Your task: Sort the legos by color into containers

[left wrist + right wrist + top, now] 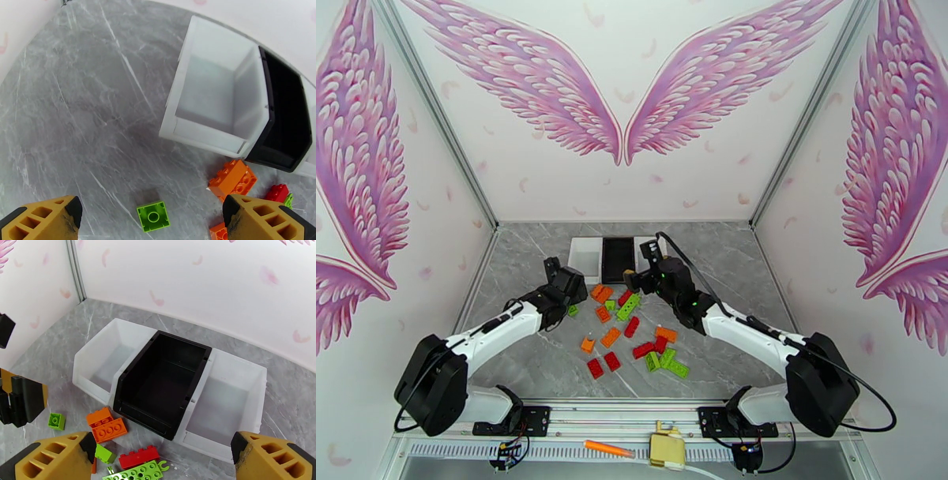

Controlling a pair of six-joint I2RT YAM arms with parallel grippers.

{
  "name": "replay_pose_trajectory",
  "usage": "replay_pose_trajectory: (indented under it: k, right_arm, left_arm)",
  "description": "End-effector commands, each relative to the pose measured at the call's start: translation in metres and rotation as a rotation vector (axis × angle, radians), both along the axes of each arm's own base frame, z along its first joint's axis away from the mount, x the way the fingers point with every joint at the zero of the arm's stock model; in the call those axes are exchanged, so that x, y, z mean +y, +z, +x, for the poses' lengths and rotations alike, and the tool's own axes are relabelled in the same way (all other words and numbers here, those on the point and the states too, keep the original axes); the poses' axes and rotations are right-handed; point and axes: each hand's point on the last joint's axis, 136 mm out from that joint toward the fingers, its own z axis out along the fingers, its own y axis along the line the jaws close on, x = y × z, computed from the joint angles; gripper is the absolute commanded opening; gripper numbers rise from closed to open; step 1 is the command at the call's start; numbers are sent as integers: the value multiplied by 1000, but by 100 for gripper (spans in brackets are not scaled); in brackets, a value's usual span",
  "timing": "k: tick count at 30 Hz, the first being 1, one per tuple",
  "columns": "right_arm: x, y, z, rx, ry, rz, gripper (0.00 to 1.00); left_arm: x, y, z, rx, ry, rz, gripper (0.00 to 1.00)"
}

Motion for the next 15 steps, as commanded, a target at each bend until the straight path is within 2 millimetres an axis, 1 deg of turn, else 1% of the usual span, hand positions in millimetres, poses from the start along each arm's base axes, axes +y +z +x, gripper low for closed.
replay_pose_trajectory:
  k: [1,8,15]
  right_arm:
    - [7,1,-3,-23,35,-4,97]
    - [14,-11,0,12,45,2,97]
    - [14,-19,1,36,41,-6,97]
  left_arm:
    - [1,-12,-5,94,27,3,98]
    - [-4,-46,0,179,71,-20,93]
    - [-7,-79,-4,237,106,-72,87]
